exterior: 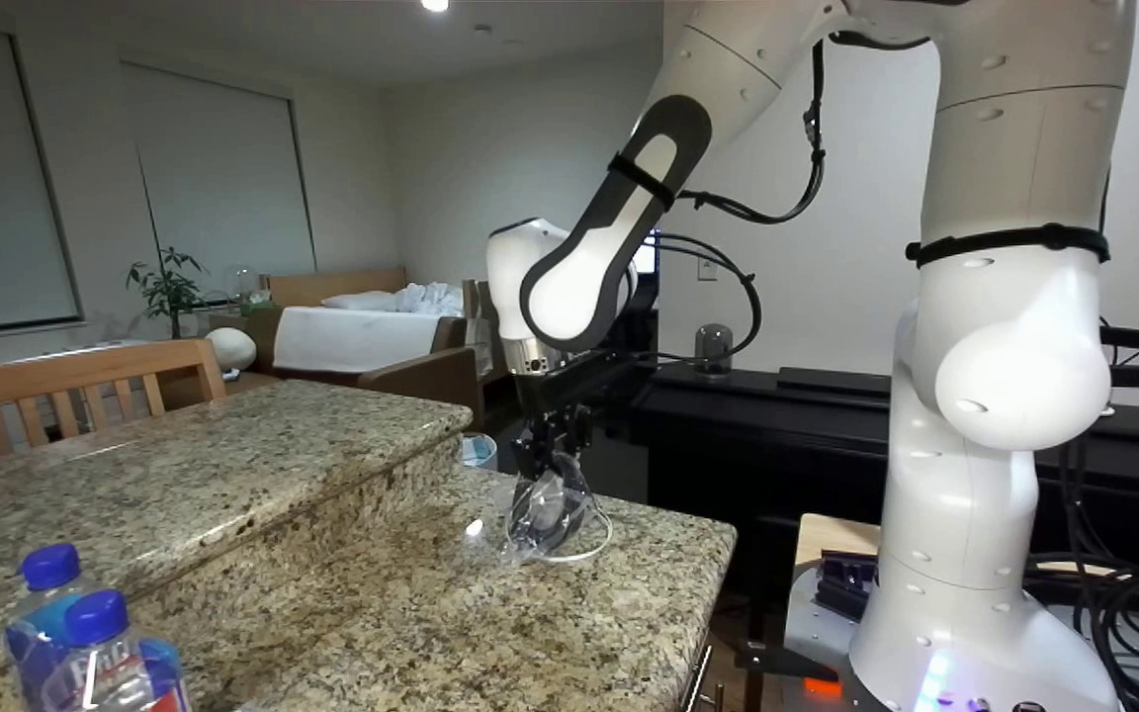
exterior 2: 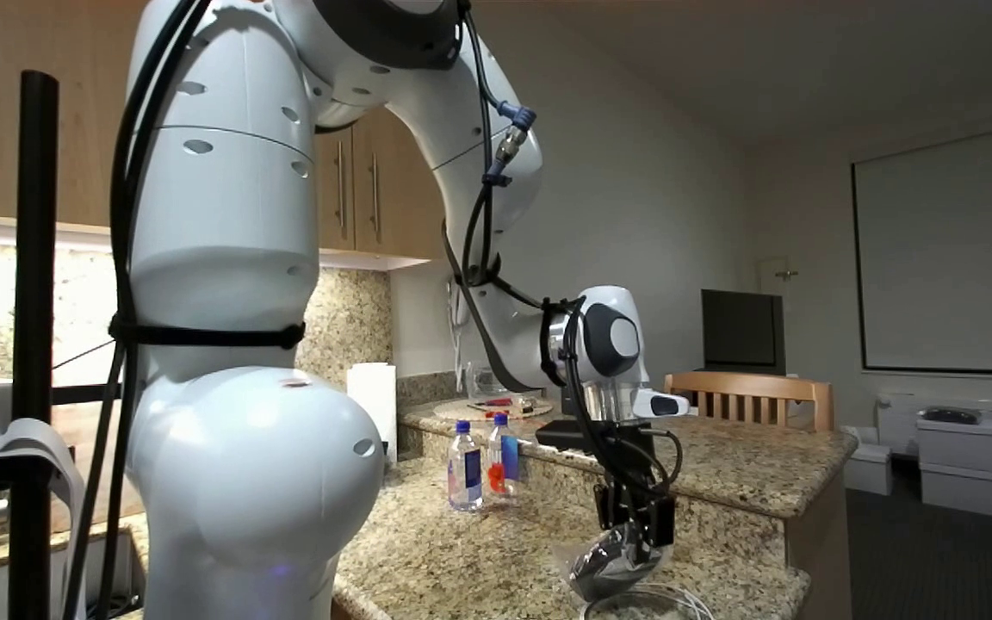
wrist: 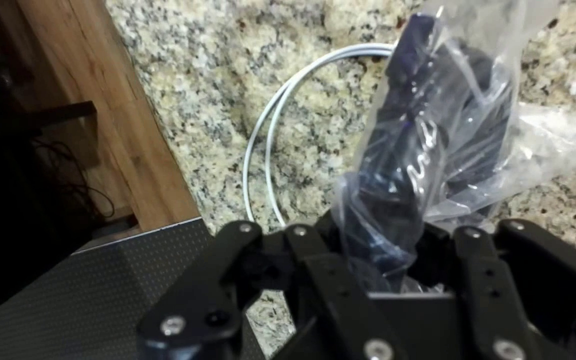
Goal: Pile up the cable, the package and the water bottle
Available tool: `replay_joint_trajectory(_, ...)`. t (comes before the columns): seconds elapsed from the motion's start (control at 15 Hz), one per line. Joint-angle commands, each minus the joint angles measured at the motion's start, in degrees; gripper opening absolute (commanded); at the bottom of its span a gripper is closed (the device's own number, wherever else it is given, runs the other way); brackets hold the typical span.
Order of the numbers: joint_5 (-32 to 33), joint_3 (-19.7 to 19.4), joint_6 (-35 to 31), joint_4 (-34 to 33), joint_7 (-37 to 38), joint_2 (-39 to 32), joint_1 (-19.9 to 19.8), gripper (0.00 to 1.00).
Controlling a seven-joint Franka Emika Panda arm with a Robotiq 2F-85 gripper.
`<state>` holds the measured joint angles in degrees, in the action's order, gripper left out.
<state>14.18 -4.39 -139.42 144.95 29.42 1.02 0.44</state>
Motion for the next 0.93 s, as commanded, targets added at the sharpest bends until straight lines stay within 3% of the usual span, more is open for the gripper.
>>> replay_joint_trajectory(0.0, -1.1, 0.9, 0.1, 1.8, -0.3, 0.1, -1.4, 0.08)
replay_joint_trajectory(0.07, -1.6, 0.9, -0.3, 2.1, -0.4, -0.3, -1.4, 0.07)
replay_joint_trajectory(0.13, -2.0, 0.9, -0.4, 2.3, -0.3, -0.4, -1.3, 0.33)
replay_joint_trajectory(0.27, -2.3, 1.1, -0.1, 2.4, -0.4, -0.3, -1.0, 0.40)
replay_joint_trajectory(0.87, 1.6, 3.1, 3.5, 0.7, 4.7, 1.3, -0.4, 0.97)
